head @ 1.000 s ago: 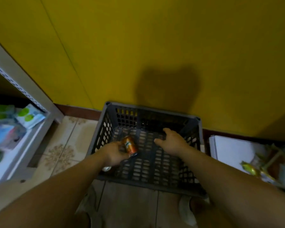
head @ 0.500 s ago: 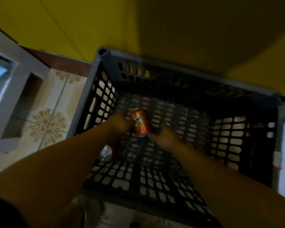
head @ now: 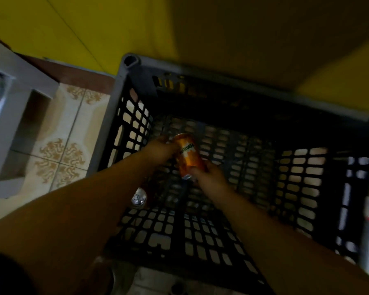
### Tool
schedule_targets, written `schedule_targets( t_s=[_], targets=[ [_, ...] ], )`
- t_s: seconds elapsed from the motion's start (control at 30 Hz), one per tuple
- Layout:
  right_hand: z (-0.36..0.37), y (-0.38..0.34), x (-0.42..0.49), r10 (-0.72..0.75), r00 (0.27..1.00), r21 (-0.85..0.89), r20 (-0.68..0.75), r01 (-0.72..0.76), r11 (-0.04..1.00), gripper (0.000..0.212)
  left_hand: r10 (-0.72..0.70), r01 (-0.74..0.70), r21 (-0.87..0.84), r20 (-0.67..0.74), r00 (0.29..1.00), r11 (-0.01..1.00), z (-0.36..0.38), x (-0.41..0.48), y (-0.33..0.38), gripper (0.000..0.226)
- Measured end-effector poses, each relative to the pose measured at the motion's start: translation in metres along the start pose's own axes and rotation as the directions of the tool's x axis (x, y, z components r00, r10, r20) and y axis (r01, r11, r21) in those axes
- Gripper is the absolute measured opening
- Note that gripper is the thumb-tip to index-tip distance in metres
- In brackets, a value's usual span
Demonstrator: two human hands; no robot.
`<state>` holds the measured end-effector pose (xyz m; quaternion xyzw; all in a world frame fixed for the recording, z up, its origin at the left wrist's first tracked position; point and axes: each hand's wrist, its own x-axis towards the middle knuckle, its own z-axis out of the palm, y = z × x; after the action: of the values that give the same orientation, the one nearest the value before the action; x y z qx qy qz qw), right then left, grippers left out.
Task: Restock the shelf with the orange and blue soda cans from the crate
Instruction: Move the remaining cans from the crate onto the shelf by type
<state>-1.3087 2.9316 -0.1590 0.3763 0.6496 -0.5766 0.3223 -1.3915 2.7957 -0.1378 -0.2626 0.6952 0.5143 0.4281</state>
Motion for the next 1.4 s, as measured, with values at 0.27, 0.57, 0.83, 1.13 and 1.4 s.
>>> schedule_targets(
  t_s=[0.27,0.57,0.83,1.13,1.4],
  targets=[
    [-0.049,-0.036,-0.171,-0.172,0.980,0.213,-0.097,0.189,0.959,0.045,0.248,-0.219,-0.180,0.158,0.956,0.959,0.032,-0.163,0.074,0.029],
    [-0.097,-0.053,-0.385,-0.589,0.698,-0.054,-0.407,0.625,0.779,0.073,0.606,-0.545,-0.266,0.313,0.731,0.795,0.073,-0.380,0.118,0.045],
    [-0.138,-0.027,-0.528,-0.632,0.418,-0.190,-0.653,0.717,0.671,0.083,0.757,-0.746,-0.277,0.488,0.434,0.606,0.141,-0.528,0.121,0.039],
    [-0.201,0.045,-0.655,-0.579,0.205,-0.258,-0.789,0.746,0.614,0.051,0.680,-0.808,-0.306,0.718,0.151,0.503,0.235,-0.645,0.101,0.030],
    [-0.256,0.106,-0.720,-0.424,0.120,-0.217,-0.898,0.717,0.663,0.058,0.482,-0.921,-0.210,0.876,-0.028,0.327,0.333,-0.711,0.074,0.056]
  ],
)
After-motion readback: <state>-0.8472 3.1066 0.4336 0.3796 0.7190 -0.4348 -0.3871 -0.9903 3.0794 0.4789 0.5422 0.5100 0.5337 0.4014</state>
